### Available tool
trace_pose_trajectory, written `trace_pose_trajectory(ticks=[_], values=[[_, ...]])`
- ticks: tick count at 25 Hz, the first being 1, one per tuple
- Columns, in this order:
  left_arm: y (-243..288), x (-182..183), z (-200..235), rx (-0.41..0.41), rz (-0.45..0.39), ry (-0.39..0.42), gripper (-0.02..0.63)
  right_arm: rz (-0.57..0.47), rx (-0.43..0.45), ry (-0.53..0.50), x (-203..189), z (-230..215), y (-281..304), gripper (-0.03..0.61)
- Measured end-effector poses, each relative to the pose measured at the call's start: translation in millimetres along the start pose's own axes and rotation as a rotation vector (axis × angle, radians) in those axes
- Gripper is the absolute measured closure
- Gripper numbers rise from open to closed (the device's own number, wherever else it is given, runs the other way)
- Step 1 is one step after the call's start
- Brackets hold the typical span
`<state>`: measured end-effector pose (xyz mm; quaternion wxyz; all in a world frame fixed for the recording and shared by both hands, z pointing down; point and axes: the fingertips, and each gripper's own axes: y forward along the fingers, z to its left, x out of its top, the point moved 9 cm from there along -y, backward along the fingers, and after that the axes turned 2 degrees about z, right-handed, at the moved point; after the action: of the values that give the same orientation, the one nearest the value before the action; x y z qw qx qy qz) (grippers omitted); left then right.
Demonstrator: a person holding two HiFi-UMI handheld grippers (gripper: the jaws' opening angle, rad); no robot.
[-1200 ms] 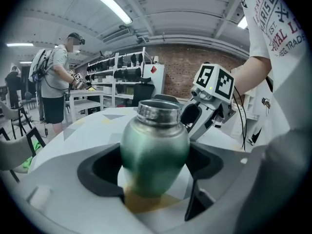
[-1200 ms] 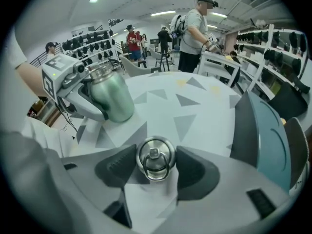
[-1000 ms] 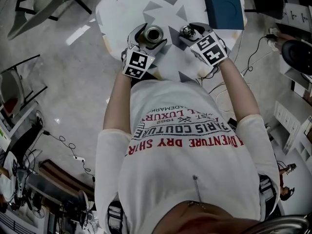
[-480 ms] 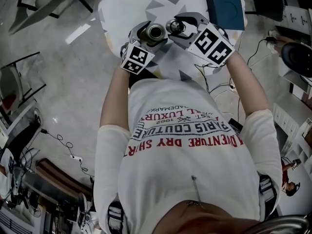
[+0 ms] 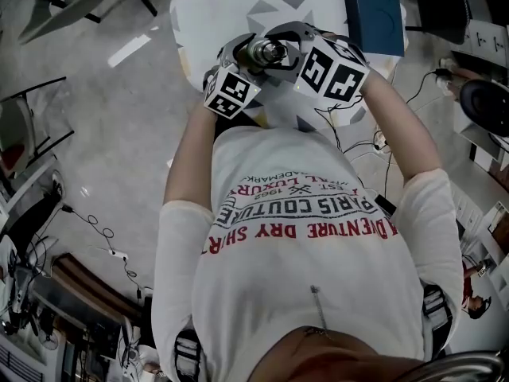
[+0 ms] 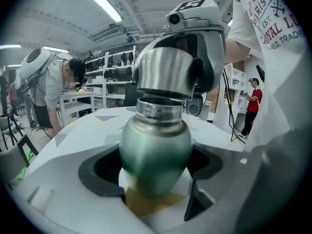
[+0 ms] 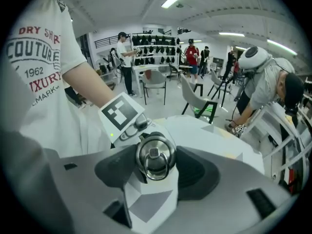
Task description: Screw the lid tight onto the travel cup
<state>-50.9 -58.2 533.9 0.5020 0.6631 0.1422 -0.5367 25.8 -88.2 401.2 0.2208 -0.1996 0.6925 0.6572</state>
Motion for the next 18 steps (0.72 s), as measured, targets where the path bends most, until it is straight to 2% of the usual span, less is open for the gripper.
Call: trace_pose_trajectory(ticks=[7, 11, 16, 18], values=[[-0.6, 0.3, 0.5, 0.000, -0.011, -0.004, 0.221, 0.048, 0.024, -0.033, 3.1, -2.1, 13.2, 0.327], [0.5, -1.1, 0.2, 0.005, -0.017, -0.008, 0.221, 0.067, 0.000, -0.057, 4.0, -1.2, 19.5, 0.327], [-0.6, -1.6, -0.1, 0.004, -0.020, -0.009, 0.221, 0.020, -0.040, 0.032, 2.0, 0.7, 20.0, 0.327], [-0.2, -2.1, 0.0, 0.005, -0.023, -0.013, 0.221, -0.004, -0.058, 0.101, -1.5, 1.7, 19.8, 0.327]])
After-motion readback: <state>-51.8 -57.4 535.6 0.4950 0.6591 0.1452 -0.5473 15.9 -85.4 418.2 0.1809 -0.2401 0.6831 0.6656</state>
